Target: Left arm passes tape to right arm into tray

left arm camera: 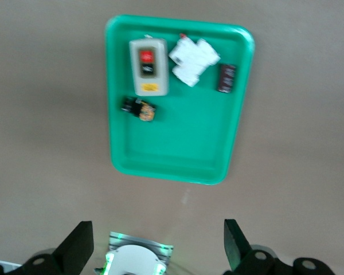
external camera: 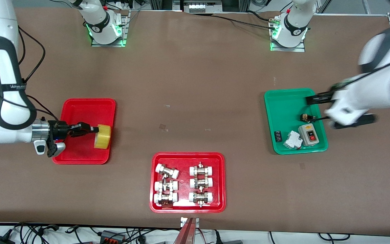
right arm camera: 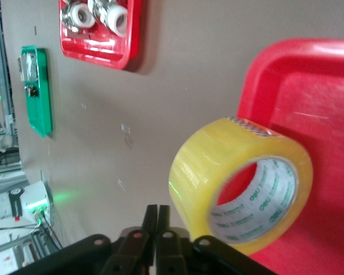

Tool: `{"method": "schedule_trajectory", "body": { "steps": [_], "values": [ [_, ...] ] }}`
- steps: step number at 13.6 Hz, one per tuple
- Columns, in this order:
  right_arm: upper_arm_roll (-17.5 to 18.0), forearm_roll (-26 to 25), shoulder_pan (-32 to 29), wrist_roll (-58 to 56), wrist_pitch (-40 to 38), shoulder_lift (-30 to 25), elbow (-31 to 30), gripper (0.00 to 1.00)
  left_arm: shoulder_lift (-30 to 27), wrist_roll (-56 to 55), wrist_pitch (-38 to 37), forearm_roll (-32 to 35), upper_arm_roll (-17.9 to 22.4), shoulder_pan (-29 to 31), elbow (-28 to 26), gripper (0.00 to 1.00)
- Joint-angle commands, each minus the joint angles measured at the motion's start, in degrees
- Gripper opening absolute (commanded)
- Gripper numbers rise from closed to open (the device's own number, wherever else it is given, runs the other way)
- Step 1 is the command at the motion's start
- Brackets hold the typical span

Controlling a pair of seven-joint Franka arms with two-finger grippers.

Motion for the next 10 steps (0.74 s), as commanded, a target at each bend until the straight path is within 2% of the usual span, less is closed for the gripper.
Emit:
{"method": "schedule_trajectory", "body": {
  "steps": [1, 2, 4, 5, 6, 9, 10],
  "values": [
    [1.0, 0.1, -1.7, -2.2, -1.9, 0.1, 0.4, 0.0, -0.6, 3.7, 4.4, 0.0, -3.8, 5.9, -2.1, 1.0],
    [1.0, 0.1, -1.8, -2.2, -2.1, 0.3, 0.2, 0.0, -1.2, 3.7, 5.0, 0.1, -6.9, 8.5, -4.2, 1.0],
    [1.0, 0.1, -1.7, -2.1, -2.2, 0.3, 0.2, 0.0, -3.7, 3.9, 9.2, 0.1, -14.6, 17.4, -9.5, 1.0],
    [1.0, 0.1, -1.7, -2.1, -2.2, 0.2, 0.3, 0.0, -3.0, 4.2, 9.9, 0.2, -17.5, 20.0, -9.5, 1.0],
    [1.0, 0.1, -1.8, -2.1, -2.3, 0.2, 0.3, 0.0, -2.5, 4.8, 9.9, 1.0, -18.6, 20.1, -8.9, 1.0],
    [1.0, -0.2, -2.1, -2.4, -2.5, 0.1, 0.3, 0.0, -2.4, 9.2, 9.5, 2.3, -18.1, 20.0, -7.5, 1.0],
    [0.9, -0.7, -1.9, -2.4, -2.5, -0.3, 0.5, 0.16, -4.3, 11.0, 10.0, 2.9, -17.4, 19.9, -7.1, 1.0]
  ]
}}
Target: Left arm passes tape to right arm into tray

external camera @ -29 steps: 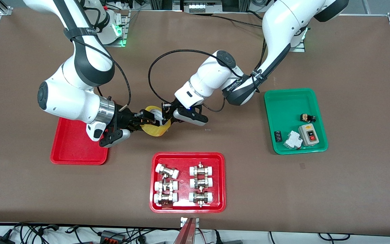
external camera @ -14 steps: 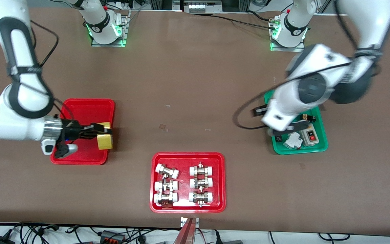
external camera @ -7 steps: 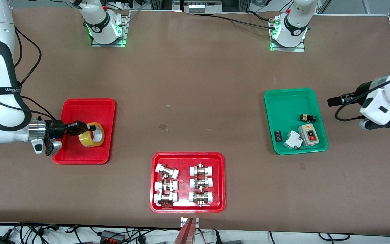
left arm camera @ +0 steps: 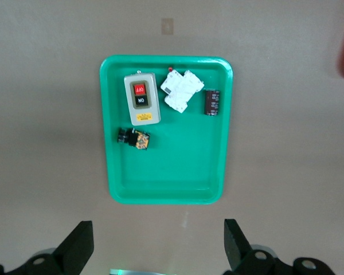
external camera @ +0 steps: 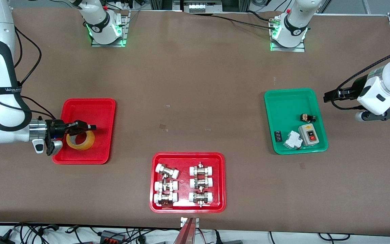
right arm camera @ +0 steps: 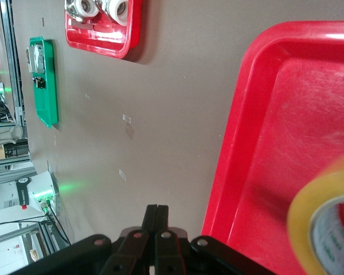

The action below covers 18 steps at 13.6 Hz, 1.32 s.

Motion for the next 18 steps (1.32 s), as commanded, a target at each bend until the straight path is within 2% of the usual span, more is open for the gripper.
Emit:
{"method": "schedule_trajectory", "body": {
  "steps": [1, 2, 3, 5, 8, 10, 11, 12, 15, 18],
  "values": [
    [0.6, -2.5, -0.5, -0.6, -0.6, -1.2, 0.7, 0.85, -3.3, 4.5, 0.6, 2.3, 0.3, 0.6, 0.8, 1.0],
    [0.6, -4.7, -0.4, -0.6, -0.1, -2.1, 0.8, 1.0, -3.3, 4.5, 0.9, 2.7, 1.2, 0.2, 1.0, 1.0],
    [0.6, -7.5, 0.2, -0.2, 0.9, -3.6, 1.0, 1.0, -4.8, 4.6, 1.2, 3.0, 4.3, -2.1, 1.7, 1.0],
    [0.6, -15.5, 2.3, 2.0, 2.8, -8.2, 0.9, 1.0, -10.2, 5.9, 4.5, 1.6, 18.8, -13.9, 2.5, 1.0],
    [0.7, -28.1, 5.9, 12.2, 2.9, -16.1, 0.3, 1.0, -15.6, 9.6, 6.1, -7.9, 37.0, -28.0, 0.1, 1.0],
    [0.7, -30.8, 7.6, 19.0, 2.5, -20.4, -1.3, 1.0, -19.2, 10.0, 5.8, -9.1, 52.5, -43.0, -3.5, 1.0],
    [0.8, -31.3, 9.0, 22.6, 2.5, -22.5, -2.2, 1.0, -21.3, 10.3, 6.1, -10.0, 58.1, -48.3, -6.2, 1.0],
    [0.8, -32.4, 10.5, 27.1, 2.5, -24.5, -2.7, 1.0, -22.5, 10.3, 6.6, -13.8, 59.5, -48.8, -8.6, 1.0],
    [0.9, -36.3, 14.7, 38.2, -1.2, -29.8, -2.8, 1.0, -26.8, 10.9, 12.8, -15.2, 59.3, -48.0, -15.6, 1.0],
    [1.1, -36.6, 15.1, 43.7, -4.8, -34.4, -3.2, 1.0, -27.4, 13.1, 12.4, -16.0, 59.2, -48.0, -15.3, 1.0]
  ]
}}
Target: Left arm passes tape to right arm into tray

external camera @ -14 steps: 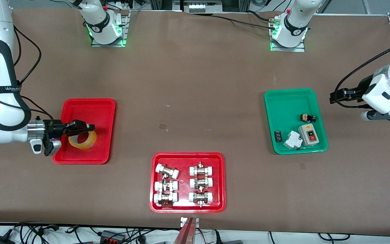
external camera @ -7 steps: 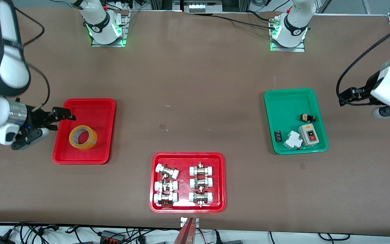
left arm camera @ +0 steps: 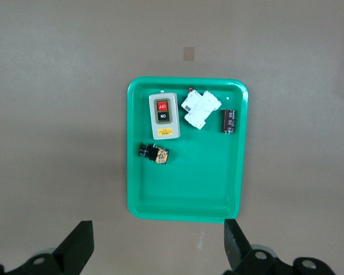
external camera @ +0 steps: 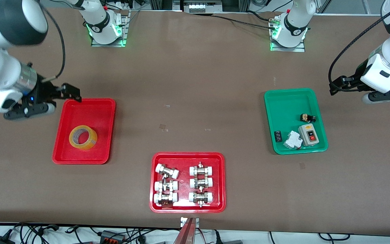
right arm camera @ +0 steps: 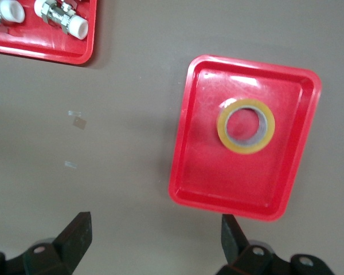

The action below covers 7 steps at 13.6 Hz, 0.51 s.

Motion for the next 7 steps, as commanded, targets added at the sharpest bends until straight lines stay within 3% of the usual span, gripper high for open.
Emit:
{"method": "schedule_trajectory", "body": {
  "steps": [1, 4, 7],
  "values": [
    [-0.1, -1.8, 0.1, 4.0, -1.6, -5.5, -3.2, 1.0, -2.4, 2.9, 1.5, -2.3, 0.7, -0.1, -1.4, 1.0],
    [-0.1, -4.5, 0.1, 5.3, -0.4, -10.1, -7.9, 1.0, -2.6, 3.1, 1.4, -4.3, 0.9, 1.5, -1.5, 1.0],
    [-0.4, -4.6, -0.8, 4.9, -1.9, -9.6, -5.1, 1.0, -3.0, 3.1, 1.5, -4.2, -0.4, 0.9, -1.4, 1.0]
  ]
}}
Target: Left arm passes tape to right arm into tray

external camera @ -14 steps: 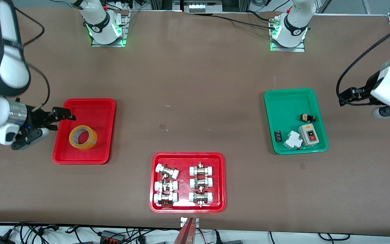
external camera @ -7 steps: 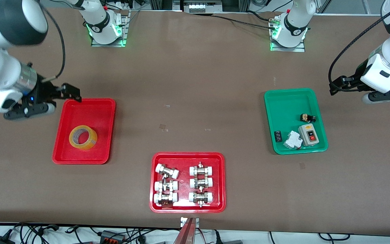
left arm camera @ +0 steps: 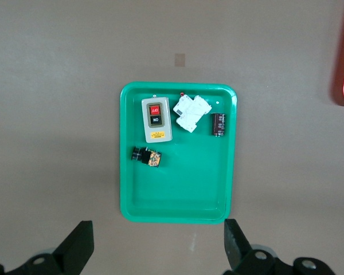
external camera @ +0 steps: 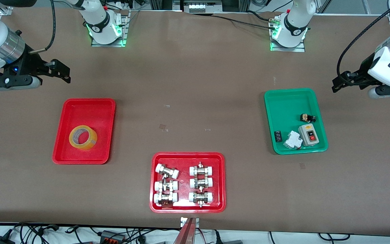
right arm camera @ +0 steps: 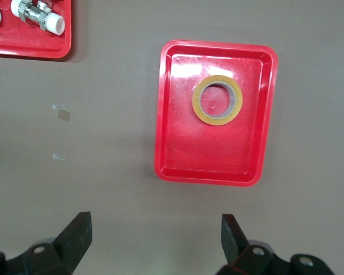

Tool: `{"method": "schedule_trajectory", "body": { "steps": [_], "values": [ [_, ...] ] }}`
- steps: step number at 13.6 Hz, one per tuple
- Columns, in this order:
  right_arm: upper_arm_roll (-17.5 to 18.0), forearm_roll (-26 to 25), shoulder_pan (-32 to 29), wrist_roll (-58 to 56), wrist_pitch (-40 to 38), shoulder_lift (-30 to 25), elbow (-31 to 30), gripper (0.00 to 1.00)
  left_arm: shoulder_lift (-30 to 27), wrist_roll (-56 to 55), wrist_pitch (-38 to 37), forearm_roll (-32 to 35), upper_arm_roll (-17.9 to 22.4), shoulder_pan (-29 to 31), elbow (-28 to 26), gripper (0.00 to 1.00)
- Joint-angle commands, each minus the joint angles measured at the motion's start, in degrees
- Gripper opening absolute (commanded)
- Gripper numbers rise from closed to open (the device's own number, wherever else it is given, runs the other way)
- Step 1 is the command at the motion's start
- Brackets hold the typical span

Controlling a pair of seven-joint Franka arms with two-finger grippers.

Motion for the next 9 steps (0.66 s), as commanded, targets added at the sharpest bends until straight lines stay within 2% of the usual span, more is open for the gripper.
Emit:
{"method": "schedule_trajectory", "body": {
  "steps": [1, 3, 5, 7, 9],
  "values": [
    [-0.5, -0.5, -1.5, 0.4, -1.5, 1.1, 2.8, 1.0, -1.5, 1.4, 0.5, -1.0, -2.3, 0.1, -1.0, 1.0],
    [-0.4, -0.9, -1.8, 0.9, -1.7, 2.5, 5.5, 1.0, -1.6, 1.4, 0.5, -0.7, -2.9, 0.6, -0.7, 1.0],
    [-0.3, -0.9, -1.6, 3.2, -1.9, 2.0, 5.0, 1.0, -1.3, 2.1, 0.5, -0.5, -2.9, 0.3, 0.1, 1.0],
    [-0.4, -0.6, -2.0, 3.8, -2.0, 2.4, 5.8, 1.0, -1.4, 10.2, 0.4, -0.3, -2.7, 0.7, -0.1, 1.0],
    [-0.5, -0.4, -2.2, 3.4, -2.0, 2.6, 6.0, 1.0, -1.3, 11.2, 0.5, -0.3, -2.8, 0.7, 0.0, 1.0]
  ]
}}
